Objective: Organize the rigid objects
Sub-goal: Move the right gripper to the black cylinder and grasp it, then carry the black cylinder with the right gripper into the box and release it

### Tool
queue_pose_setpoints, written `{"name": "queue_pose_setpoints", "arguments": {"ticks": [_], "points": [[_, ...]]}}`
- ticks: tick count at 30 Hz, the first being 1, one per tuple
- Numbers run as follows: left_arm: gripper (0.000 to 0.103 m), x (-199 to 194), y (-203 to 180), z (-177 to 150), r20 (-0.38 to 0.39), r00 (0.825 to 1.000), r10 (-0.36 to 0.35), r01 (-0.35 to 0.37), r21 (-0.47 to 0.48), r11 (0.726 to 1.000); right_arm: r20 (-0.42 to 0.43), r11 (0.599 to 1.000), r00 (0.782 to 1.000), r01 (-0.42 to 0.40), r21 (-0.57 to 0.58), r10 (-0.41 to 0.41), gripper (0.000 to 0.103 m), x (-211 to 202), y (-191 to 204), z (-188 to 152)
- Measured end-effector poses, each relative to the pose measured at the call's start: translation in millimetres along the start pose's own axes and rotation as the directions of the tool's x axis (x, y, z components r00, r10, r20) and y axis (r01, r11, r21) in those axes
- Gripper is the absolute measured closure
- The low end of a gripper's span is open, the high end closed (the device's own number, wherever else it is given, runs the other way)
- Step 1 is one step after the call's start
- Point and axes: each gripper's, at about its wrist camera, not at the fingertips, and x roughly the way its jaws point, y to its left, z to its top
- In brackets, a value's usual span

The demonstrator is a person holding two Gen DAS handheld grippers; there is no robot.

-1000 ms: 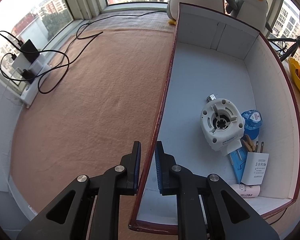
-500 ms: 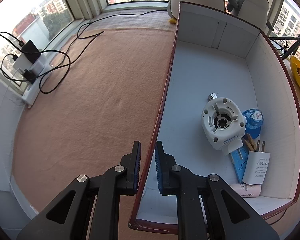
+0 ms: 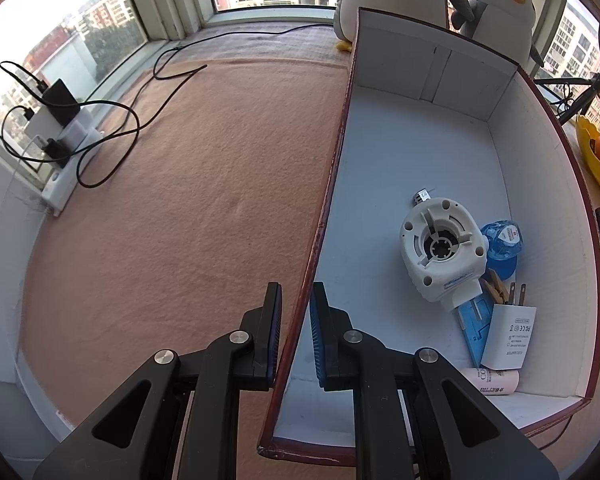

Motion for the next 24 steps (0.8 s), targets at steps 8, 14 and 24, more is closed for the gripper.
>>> {"name": "queue_pose_setpoints", "arguments": {"ticks": [8, 14, 24], "points": [[0.09, -0.4, 1.7, -0.5, 0.012, 1.0, -0.021, 0.022, -0.013, 1.0, 0.11, 0.988, 0.988, -0.098, -0.121, 0.112, 0.088, -67.6, 61.5, -17.5], [0.09, -0.9, 3.6, -1.6, 0.022, 0.999, -0.039, 0.04, -0.027, 0.999, 0.143, 0.952, 0.966, -0.175, -0.251, 0.216, 0.088, -104.6, 127.2, -29.0], [0.09, -1.5, 5.5, -2.5, 0.032, 0.998, -0.056, 0.057, -0.028, 0.998, 0.122, 0.876, 0.941, -0.239, -0.418, 0.315, 0.088, -133.8, 213.0, -55.9]]}}
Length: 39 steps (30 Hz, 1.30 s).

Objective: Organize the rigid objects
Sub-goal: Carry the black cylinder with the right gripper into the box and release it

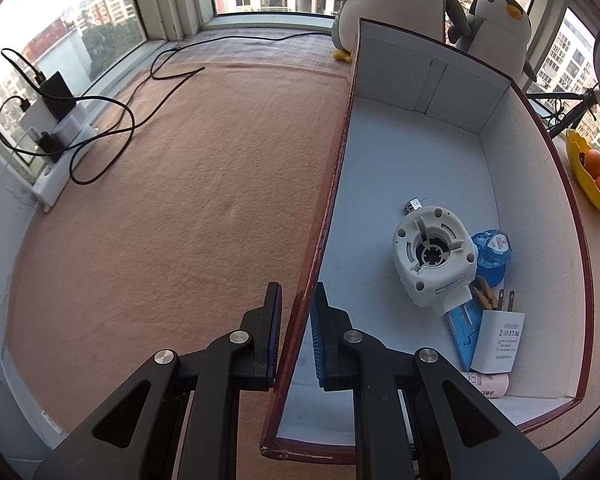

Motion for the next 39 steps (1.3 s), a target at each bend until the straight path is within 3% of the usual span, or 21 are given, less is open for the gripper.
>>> {"name": "queue_pose_setpoints", "arguments": {"ticks": [12, 33, 37, 39], "points": [[0.095, -0.2, 2.6, 0.1, 0.013, 1.0, -0.006, 0.006, -0.017, 1.0, -0.053, 0.994, 0.997, -0.063, -0.094, 0.059, 0.088, 27.9, 52.9, -2.1], [0.094, -0.5, 3.0, -0.2, 0.015, 1.0, 0.004, -0.004, -0.024, 1.0, -0.145, 0.985, 0.984, -0.123, -0.123, 0.105, 0.088, 59.9, 66.2, -6.7], [0.094, -0.5, 3.0, -0.2, 0.014, 1.0, 0.006, -0.005, -0.022, 1.0, -0.131, 0.987, 0.986, -0.121, -0.109, 0.107, 0.07, 56.1, 66.0, -7.1], [0.094, -0.6, 3.4, -0.1, 0.014, 1.0, 0.007, -0.006, -0.02, 1.0, -0.118, 0.988, 0.987, -0.122, -0.098, 0.11, 0.07, 50.9, 65.0, -7.8]]}}
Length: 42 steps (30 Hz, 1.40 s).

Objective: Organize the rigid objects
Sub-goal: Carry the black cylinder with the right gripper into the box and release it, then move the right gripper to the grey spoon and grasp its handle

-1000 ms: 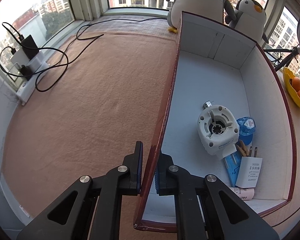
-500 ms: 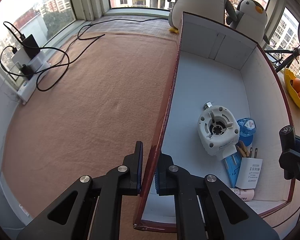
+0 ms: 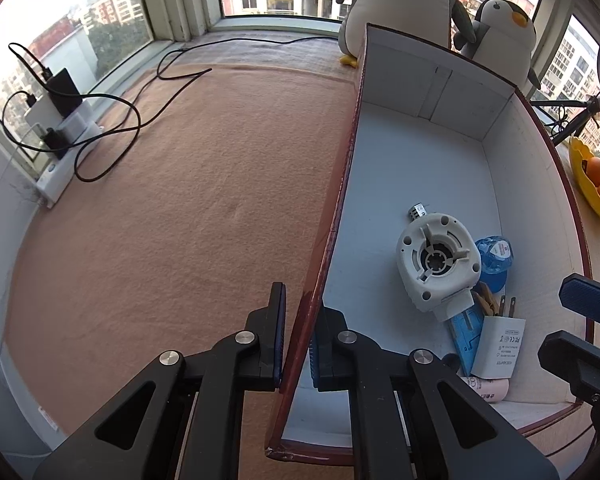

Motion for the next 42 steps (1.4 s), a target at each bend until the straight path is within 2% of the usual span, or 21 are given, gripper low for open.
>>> {"name": "queue_pose_setpoints", "arguments": {"ticks": [7, 13, 21, 26, 29, 39, 42], "points": [[0.094, 0.3, -0.9, 0.4, -0.003, 1.0, 0.005, -0.005, 0.01, 1.0, 0.049, 0.997, 0.999, -0.004, 0.079, 0.0, 0.067, -30.6, -19.5, -17.6], [0.094, 0.4, -1.2, 0.5, -0.005, 1.0, 0.003, -0.003, 0.013, 1.0, 0.06, 0.973, 0.997, 0.034, 0.229, -0.049, 0.063, -63.1, -69.4, -52.5], [0.094, 0.8, -3.0, 0.4, -0.006, 1.0, 0.007, -0.007, 0.019, 1.0, 0.008, 0.873, 0.995, 0.082, 0.481, -0.098, 0.06, -85.8, -140.7, -115.3], [0.094, 1.0, -3.3, 0.4, -0.006, 1.0, 0.008, -0.008, 0.021, 1.0, -0.036, 0.796, 0.997, 0.075, 0.601, -0.067, 0.06, -76.7, -169.1, -146.2], [0.094, 1.0, -3.3, 0.3, -0.006, 1.0, 0.009, -0.008, 0.021, 1.0, -0.048, 0.763, 0.998, 0.055, 0.644, -0.032, 0.06, -68.7, -177.1, -155.3], [0.094, 0.7, -2.6, -0.2, -0.005, 1.0, 0.006, -0.006, 0.016, 1.0, -0.084, 0.694, 0.996, 0.045, 0.719, 0.021, 0.06, -47.0, -187.0, -172.6], [0.094, 0.5, -3.0, -0.1, -0.005, 1.0, 0.006, -0.006, 0.018, 1.0, -0.088, 0.66, 0.995, 0.039, 0.75, 0.042, 0.06, -41.3, -192.9, -179.2]]}}
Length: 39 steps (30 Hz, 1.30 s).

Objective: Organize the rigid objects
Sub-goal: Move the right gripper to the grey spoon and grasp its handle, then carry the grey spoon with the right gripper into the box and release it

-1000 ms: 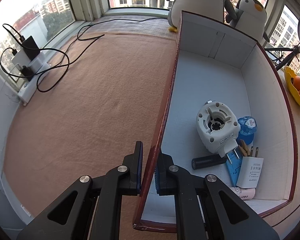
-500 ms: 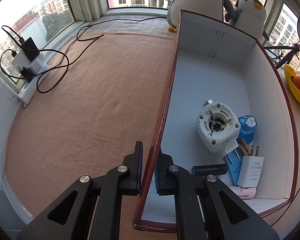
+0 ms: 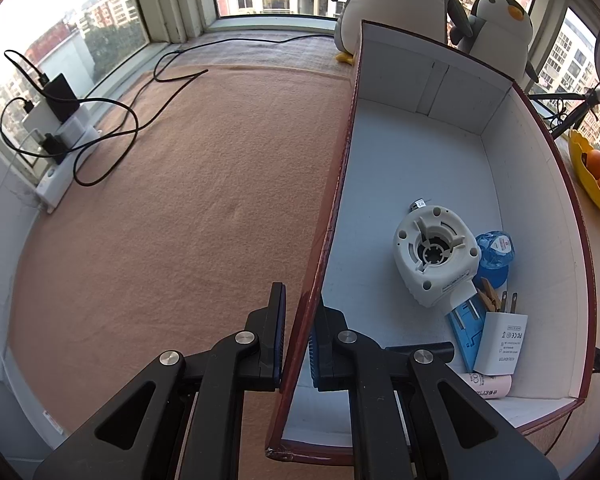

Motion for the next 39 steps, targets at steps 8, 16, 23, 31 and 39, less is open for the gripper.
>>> {"name": "queue_pose_setpoints", "arguments": {"ticks": [8, 16, 23, 31, 39], "points": [[0.094, 0.0, 0.0, 0.4, -0.001, 1.0, -0.001, 0.001, -0.001, 1.0, -0.008, 0.998, 1.0, -0.019, 0.063, 0.02, 0.06, 11.3, -6.8, 7.8], [0.094, 0.1, -0.1, 0.3, -0.001, 1.0, -0.001, 0.001, -0.001, 1.0, 0.02, 1.0, 1.0, 0.01, 0.016, -0.01, 0.06, 19.0, 8.0, 37.5], [0.094, 0.5, -0.6, -0.5, -0.002, 1.0, 0.003, -0.003, 0.0, 1.0, 0.047, 0.996, 0.997, 0.066, -0.065, -0.063, 0.06, 28.0, 24.6, 70.6], [0.094, 0.4, -1.8, -1.1, -0.005, 1.0, 0.007, -0.007, -0.001, 1.0, 0.081, 0.948, 0.979, 0.201, -0.248, -0.187, 0.063, 50.2, 67.8, 98.5], [0.094, 0.1, -1.7, -1.3, -0.006, 1.0, 0.009, -0.009, -0.001, 1.0, 0.16, 0.832, 0.94, 0.342, -0.437, -0.303, 0.087, 69.1, 104.9, 96.5]]}}
